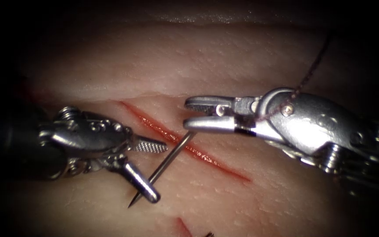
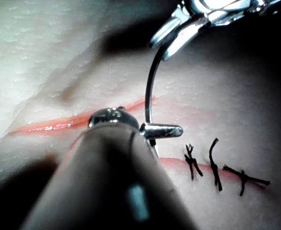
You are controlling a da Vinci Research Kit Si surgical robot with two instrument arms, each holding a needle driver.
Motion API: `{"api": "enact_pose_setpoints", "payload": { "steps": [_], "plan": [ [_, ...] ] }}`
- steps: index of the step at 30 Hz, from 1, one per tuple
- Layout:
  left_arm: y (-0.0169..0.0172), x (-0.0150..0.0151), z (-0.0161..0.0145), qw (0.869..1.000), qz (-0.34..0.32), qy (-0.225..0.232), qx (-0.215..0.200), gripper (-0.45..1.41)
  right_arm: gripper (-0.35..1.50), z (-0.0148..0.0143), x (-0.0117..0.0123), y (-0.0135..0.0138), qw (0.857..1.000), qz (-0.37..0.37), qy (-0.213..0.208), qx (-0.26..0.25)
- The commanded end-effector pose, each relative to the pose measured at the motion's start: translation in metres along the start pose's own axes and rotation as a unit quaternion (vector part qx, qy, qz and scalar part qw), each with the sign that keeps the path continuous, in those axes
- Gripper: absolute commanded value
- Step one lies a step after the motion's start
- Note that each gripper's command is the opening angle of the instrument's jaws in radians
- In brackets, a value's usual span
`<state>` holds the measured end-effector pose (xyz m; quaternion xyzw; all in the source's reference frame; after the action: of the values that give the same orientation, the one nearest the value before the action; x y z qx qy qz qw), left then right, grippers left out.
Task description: Wound Closure
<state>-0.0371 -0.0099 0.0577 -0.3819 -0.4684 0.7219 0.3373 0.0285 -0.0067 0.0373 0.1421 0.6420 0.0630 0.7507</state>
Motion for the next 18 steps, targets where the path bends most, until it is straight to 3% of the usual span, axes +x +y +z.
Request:
{"api": "enact_pose_setpoints", "payload": {
  "steps": [1, 7, 13, 15, 16, 18],
  "plan": [
    [-0.0005, 0.0003, 0.0007, 1.000, -0.010, 0.000, -0.001, 1.07, -0.35, 0.0007, 0.0002, 0.0006, 1.000, -0.004, 0.002, 0.000],
    [-0.0008, 0.0003, 0.0009, 0.999, -0.037, -0.002, 0.005, 1.00, -0.35, 0.0008, 0.0004, 0.0004, 1.000, -0.005, 0.003, 0.000],
    [-0.0008, 0.0004, 0.0010, 0.999, -0.043, -0.009, 0.006, 0.55, -0.35, 0.0010, 0.0005, -0.0001, 1.000, -0.006, 0.004, 0.002],
    [-0.0007, 0.0003, 0.0011, 0.998, -0.054, -0.012, 0.008, 0.52, -0.35, 0.0010, 0.0005, -0.0001, 1.000, -0.007, 0.004, 0.002],
    [-0.0006, 0.0003, 0.0011, 0.998, -0.060, -0.019, 0.005, 0.33, -0.35, 0.0010, 0.0005, -0.0001, 1.000, -0.007, 0.004, 0.002],
    [-0.0006, 0.0003, 0.0011, 0.998, -0.060, -0.022, 0.005, 0.25, -0.35, 0.0010, 0.0005, -0.0001, 1.000, -0.007, 0.004, 0.002]
  ]
}}
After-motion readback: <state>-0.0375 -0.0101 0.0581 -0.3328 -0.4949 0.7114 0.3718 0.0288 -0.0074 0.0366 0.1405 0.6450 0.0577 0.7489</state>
